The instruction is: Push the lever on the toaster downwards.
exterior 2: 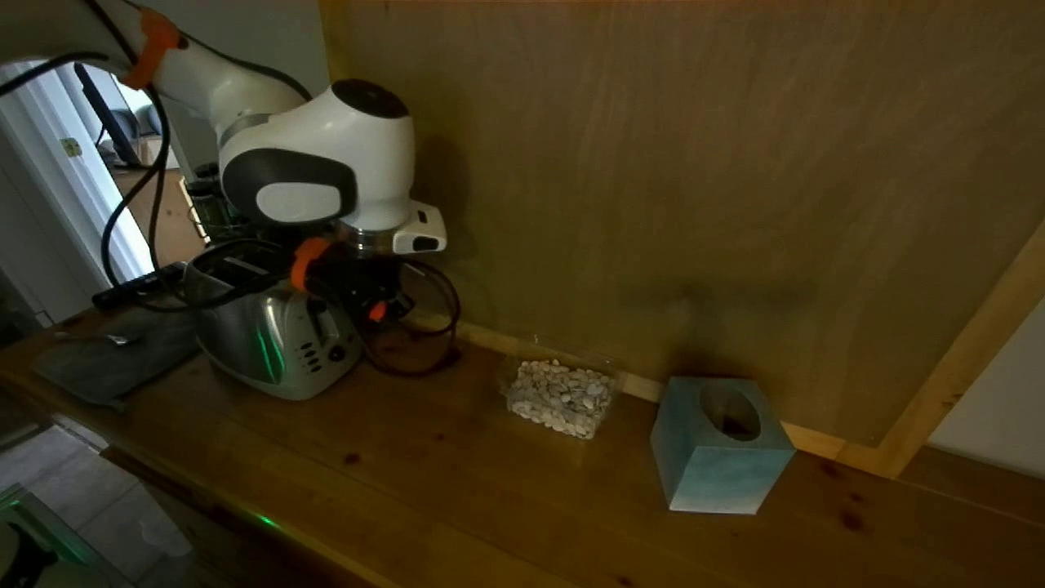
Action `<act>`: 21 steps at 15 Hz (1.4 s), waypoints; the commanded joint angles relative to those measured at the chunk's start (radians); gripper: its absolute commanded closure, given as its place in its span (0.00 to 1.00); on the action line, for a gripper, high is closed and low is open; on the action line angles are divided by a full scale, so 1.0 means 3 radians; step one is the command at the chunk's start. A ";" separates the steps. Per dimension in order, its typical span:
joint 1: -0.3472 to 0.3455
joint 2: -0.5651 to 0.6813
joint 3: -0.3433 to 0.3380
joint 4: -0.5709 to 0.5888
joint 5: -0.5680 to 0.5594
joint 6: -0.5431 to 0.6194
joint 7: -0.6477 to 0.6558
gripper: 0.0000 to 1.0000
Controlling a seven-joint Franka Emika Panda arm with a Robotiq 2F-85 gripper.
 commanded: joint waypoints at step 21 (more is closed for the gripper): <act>0.0292 -0.1298 0.0989 -0.0057 -0.1127 -0.0789 0.2024 0.00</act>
